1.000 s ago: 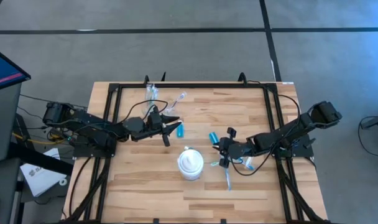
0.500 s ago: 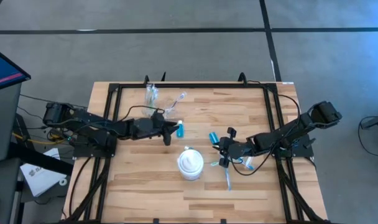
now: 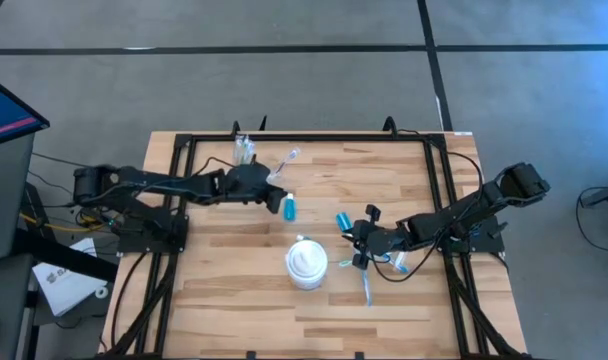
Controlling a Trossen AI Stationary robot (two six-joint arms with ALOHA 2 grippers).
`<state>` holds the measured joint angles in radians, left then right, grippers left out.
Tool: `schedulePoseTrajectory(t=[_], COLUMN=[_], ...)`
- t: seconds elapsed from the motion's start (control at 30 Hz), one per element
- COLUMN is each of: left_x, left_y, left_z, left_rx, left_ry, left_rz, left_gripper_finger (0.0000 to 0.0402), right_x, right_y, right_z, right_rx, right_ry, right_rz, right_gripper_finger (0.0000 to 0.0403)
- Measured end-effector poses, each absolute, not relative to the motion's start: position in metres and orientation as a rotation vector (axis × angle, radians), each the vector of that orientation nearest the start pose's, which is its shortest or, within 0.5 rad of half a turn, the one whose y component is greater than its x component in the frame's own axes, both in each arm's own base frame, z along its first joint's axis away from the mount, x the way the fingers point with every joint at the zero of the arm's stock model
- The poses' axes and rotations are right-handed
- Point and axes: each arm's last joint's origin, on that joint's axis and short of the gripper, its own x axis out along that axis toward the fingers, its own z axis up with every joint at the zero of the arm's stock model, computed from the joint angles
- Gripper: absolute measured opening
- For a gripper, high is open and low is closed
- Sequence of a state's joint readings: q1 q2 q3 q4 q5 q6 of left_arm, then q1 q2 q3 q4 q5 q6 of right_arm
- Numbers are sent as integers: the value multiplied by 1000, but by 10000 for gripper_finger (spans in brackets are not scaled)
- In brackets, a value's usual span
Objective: Pick & Place toothbrushing station
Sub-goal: Put the top left blue mouthwash into the transparent organizer
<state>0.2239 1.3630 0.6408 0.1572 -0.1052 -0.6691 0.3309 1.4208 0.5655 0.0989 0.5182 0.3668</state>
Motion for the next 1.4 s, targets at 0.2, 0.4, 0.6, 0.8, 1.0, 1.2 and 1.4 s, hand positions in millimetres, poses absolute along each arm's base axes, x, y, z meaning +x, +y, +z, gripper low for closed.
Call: schedulePoseTrajectory(t=[0.2, 0.4, 0.6, 0.8, 1.0, 1.2, 1.4], left_x=[281, 303, 305, 300, 300, 301, 306], left_y=[70, 72, 70, 64, 60, 58, 58], left_z=[190, 182, 178, 178, 174, 174, 161], left_rx=[-722, -757, -780, -841, -868, -915, -935], left_ry=[565, 704, 784, 827, 849, 835, 861], left_rz=[505, 472, 480, 503, 520, 543, 571], left_gripper_finger=[102, 102, 102, 102, 102, 102, 102], right_x=[244, 243, 242, 241, 241, 241, 241], right_y=[69, 69, 69, 69, 69, 69, 69], right_z=[154, 153, 151, 150, 150, 150, 150], right_rx=[34, 32, 57, 60, 61, 61, 61], right_ry=[655, 668, 700, 715, 715, 715, 715], right_rz=[-302, -295, -278, -281, -281, -281, -281], right_gripper_finger=[52, 52, 52, 52, 52, 52, 52])
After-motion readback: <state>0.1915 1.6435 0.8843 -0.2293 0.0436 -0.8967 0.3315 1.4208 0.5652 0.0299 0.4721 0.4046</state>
